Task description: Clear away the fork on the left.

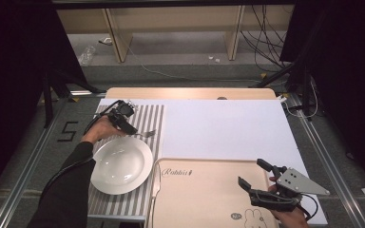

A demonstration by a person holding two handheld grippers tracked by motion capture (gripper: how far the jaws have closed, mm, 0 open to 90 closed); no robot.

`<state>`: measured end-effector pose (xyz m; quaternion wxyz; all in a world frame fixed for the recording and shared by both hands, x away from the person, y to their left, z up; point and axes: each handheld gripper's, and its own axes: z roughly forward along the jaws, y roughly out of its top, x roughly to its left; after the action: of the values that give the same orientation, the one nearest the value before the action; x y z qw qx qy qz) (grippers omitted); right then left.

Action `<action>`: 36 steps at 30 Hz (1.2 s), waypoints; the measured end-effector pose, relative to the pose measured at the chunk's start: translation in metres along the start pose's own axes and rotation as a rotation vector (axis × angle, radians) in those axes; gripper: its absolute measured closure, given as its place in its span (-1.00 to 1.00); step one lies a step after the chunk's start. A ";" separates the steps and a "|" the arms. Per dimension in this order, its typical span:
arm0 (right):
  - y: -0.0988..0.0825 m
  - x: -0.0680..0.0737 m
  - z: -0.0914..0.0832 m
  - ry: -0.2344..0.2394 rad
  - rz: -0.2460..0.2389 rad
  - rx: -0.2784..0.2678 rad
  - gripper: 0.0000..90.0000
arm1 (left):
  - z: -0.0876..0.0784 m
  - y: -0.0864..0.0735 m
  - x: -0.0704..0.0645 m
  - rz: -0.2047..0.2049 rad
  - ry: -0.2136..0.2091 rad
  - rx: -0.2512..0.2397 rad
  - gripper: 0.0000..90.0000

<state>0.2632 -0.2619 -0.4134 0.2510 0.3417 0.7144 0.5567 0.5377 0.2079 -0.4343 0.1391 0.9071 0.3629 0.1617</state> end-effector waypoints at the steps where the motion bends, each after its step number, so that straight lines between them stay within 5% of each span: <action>1: 0.000 0.000 0.000 0.000 0.001 -0.003 -0.65 | 0.001 0.000 0.001 0.008 -0.006 0.008 -0.31; 23: 0.000 0.000 0.001 0.003 -0.004 -0.001 -0.65 | 0.023 0.005 0.000 0.070 -0.049 0.126 -0.03; 36: 0.001 0.001 0.000 0.005 -0.004 0.001 -0.65 | 0.031 0.007 0.000 0.064 -0.086 0.157 0.14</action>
<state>0.2621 -0.2610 -0.4128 0.2500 0.3389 0.7162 0.5565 0.5541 0.1986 -0.4594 0.0776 0.9325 0.3389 0.0980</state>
